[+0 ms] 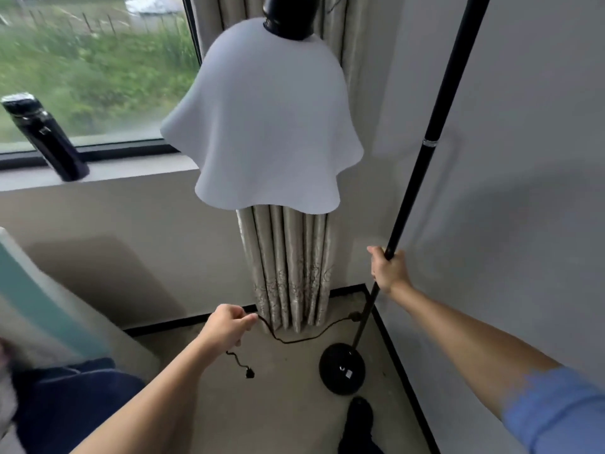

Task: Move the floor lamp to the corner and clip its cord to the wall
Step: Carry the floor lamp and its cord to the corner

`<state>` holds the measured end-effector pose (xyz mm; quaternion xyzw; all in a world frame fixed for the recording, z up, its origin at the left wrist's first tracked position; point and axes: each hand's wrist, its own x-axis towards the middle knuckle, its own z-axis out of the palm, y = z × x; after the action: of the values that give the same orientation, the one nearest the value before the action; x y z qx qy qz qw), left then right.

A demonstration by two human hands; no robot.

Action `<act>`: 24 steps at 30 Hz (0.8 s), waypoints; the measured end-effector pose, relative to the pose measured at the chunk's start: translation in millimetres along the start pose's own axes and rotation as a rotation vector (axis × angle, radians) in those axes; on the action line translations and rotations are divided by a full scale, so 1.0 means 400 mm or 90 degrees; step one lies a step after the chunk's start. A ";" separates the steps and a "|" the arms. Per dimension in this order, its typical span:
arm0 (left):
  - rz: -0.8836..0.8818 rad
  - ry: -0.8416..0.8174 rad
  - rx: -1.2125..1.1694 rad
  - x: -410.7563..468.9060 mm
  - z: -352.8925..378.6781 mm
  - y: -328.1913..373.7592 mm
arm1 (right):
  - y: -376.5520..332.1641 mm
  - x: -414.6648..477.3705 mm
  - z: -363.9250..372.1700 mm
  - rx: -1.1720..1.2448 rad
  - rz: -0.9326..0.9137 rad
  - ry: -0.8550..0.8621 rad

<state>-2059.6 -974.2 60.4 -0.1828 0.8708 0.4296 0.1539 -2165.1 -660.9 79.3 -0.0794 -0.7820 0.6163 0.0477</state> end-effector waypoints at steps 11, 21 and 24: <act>-0.072 0.037 0.006 0.299 0.071 0.208 | 0.037 0.474 0.093 0.008 -0.015 -0.104; -0.091 -0.047 -0.030 0.470 0.134 0.264 | 0.026 0.628 0.090 -0.011 0.008 -0.224; -0.077 -0.110 -0.006 0.511 0.145 0.273 | 0.031 0.623 0.073 -0.041 0.019 -0.224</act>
<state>-2283.2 -904.1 15.2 -0.1979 0.8398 0.4377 0.2531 -2414.4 -640.4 54.6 0.0167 -0.7965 0.5958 -0.1018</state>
